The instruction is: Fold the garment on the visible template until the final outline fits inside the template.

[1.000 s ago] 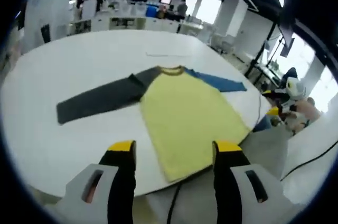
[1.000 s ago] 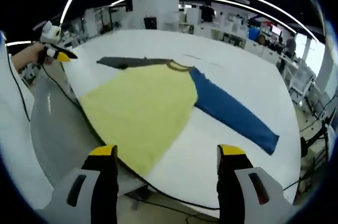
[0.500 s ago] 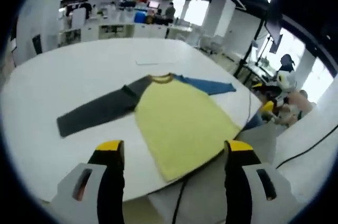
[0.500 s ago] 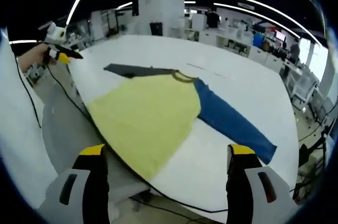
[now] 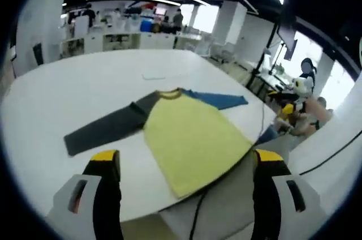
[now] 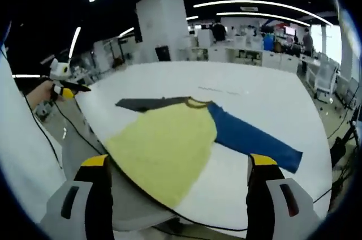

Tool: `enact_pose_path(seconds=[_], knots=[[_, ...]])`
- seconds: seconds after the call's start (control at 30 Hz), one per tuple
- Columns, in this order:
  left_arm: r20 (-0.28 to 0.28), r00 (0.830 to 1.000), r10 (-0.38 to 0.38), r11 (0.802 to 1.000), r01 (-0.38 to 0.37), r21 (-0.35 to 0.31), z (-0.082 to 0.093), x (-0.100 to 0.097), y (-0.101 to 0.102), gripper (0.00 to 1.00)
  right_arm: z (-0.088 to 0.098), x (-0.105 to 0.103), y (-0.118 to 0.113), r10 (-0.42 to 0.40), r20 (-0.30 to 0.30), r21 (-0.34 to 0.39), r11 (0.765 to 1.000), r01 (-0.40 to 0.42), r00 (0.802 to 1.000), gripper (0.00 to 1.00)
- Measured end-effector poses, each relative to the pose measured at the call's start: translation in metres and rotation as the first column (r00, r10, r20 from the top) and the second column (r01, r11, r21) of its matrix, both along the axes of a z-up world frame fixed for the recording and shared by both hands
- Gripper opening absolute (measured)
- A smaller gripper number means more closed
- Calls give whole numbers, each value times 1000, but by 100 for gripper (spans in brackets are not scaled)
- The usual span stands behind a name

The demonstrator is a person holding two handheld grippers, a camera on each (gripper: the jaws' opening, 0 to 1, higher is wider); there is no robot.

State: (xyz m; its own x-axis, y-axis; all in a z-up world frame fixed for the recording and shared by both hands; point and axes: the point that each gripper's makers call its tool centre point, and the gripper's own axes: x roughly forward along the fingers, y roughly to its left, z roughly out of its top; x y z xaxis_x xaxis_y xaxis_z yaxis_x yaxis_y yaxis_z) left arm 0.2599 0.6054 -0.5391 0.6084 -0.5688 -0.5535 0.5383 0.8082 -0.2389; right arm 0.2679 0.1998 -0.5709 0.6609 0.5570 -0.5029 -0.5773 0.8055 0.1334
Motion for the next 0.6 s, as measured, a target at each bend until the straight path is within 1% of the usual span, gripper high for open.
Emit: enact_pose_path(seconds=[0.1,0.2,0.3,0.37,0.5,0.53,0.57,0.6], knots=[[9,1000,-3,1000,3,-4,5,0,5,100,4,-2,-2,4,6,0,1000,-4,1000,100],[11,1000,2,1000,-2,-12,6,2,10,100,6,-3,-2,11,5,25,1000,-11,1000,100],[4,1000,8,1000,-8,-13,3,3,14,100,5,-4,0,14,-4,31,999,-14,1000,100],[-4,1000,10,1000,-10,-9,0,2,15,100,1,-6,1,20,-17,17,1000,-20,1000,100],[-16,1000,8,1000,-8,13,-6,2,16,99,-1,-7,5,28,-24,19,999,-27,999,99],[-3,1000,20,999,-20,30,-6,4,18,99,-2,-6,5,27,-25,21,999,-26,999,99],[29,999,39,998,-40,47,-5,10,22,99,-2,-6,6,26,-26,21,999,-26,999,99],[29,999,39,998,-40,50,-4,10,22,98,-3,-6,7,30,-27,18,999,-29,999,99]])
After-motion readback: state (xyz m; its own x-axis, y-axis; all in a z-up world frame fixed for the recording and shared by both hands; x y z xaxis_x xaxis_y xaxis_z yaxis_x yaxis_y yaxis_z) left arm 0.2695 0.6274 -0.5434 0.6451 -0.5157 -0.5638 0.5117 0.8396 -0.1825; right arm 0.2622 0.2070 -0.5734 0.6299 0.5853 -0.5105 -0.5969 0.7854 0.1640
